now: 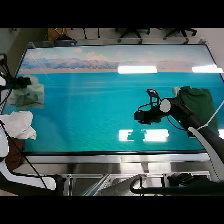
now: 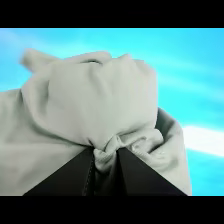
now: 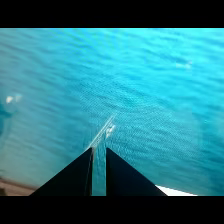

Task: Fold the shirts.

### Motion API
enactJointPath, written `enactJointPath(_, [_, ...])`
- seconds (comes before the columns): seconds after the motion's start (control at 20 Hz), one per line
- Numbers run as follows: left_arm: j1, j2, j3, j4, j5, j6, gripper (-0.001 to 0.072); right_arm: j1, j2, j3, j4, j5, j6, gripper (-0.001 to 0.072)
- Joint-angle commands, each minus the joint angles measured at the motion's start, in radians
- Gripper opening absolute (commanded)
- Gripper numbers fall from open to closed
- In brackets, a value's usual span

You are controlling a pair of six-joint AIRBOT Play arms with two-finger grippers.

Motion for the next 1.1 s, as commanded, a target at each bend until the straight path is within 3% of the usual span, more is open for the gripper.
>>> enactJointPath(0.0, [-0.124,0.141,0.111,-0.150,-0.204,0.000,0.0015,0.000,0.016,0.009,-0.011,0.002,0.000,0.0107])
enactJointPath(0.25, [-0.342,0.249,0.106,-0.241,-0.501,-0.009,0.0015,-0.028,0.134,0.013,-0.073,0.018,0.003,0.0109])
enactJointPath(0.4, [-0.483,0.289,-0.055,-0.254,-0.479,-0.079,0.0015,-0.073,0.192,0.013,-0.078,0.068,0.003,0.0117])
enactJointPath(0.55, [-0.593,0.291,-0.236,-0.253,-0.423,-0.095,0.0017,-0.089,0.193,0.013,-0.084,0.129,-0.001,0.0118])
enactJointPath(0.6, [-0.614,0.291,-0.271,-0.254,-0.397,-0.109,0.0026,-0.089,0.193,0.013,-0.084,0.138,-0.001,0.0186])
enactJointPath(0.65, [-0.621,0.291,-0.287,-0.253,-0.383,-0.111,0.0146,-0.089,0.193,0.013,-0.084,0.137,0.000,0.0365])
enactJointPath(0.7, [-0.617,0.292,-0.278,-0.251,-0.388,-0.120,0.0558,-0.089,0.194,0.013,-0.086,0.137,0.000,0.0476])
enactJointPath(0.75, [-0.599,0.292,-0.245,-0.252,-0.416,-0.145,0.0693,-0.089,0.196,0.014,-0.093,0.137,-0.001,0.0482])
enactJointPath(0.95, [-0.418,0.302,-0.092,-0.253,-0.617,-0.158,0.0651,-0.133,0.184,0.016,-0.094,0.137,-0.054,0.0482])
enactJointPath(1.05, [-0.324,0.357,-0.188,-0.255,-0.620,-0.166,0.0651,-0.138,0.162,0.016,-0.088,0.137,-0.081,0.0483])
